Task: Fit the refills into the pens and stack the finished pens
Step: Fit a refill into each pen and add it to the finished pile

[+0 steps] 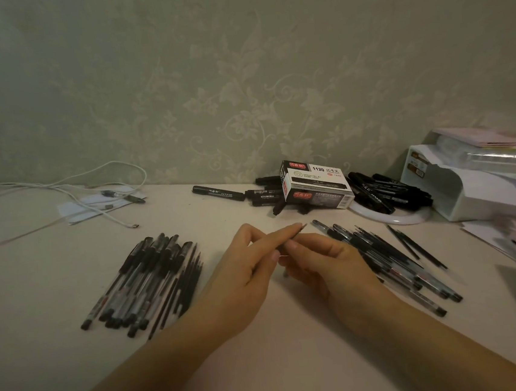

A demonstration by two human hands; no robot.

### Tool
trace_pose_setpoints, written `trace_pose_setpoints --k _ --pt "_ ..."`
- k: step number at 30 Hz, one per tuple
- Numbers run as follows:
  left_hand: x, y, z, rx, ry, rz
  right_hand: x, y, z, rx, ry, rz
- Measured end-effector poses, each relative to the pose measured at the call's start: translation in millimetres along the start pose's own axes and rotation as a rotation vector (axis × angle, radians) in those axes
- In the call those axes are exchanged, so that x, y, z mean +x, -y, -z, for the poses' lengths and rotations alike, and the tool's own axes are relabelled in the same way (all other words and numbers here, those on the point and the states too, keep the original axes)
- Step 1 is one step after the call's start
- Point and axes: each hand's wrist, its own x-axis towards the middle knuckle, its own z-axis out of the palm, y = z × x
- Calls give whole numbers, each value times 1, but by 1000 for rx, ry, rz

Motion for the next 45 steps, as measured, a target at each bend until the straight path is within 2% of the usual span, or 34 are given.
trace_pose_setpoints --k 4,7,10,14,17,19,23,27,30,33,38,41,43,45 --pt "-1 0 0 68 27 -14 3 0 3 62 -25 25" --pt "-1 0 0 152 22 -17 10 4 9 116 -132 47" --pt "-1 1 1 192 3 23 16 14 18 53 -257 129" --pt "-1 1 3 196 -21 60 21 27 36 -209 -419 249" --pt "-1 1 4 192 -35 88 25 36 47 -363 -513 246" --pt "-1 0 5 204 -37 97 26 42 56 -566 -548 278" --pt "0 0 5 217 -44 106 25 48 70 -1050 -548 355" --pt "-1 1 5 216 -46 110 23 39 77 -1444 -515 242" --pt "-1 2 6 222 -45 108 21 36 78 -1590 -512 179" --pt "0 4 6 237 -51 117 20 37 78 -1656 -505 126" --pt "0 4 7 335 -33 137 20 36 77 -1717 -493 146" --pt "-1 1 11 492 -53 205 21 35 68 -1567 -449 331" --pt "-1 0 17 611 -93 289 18 31 53 -1435 -349 475" --pt "-1 1 26 712 -117 388 14 21 38 -1348 -255 543"
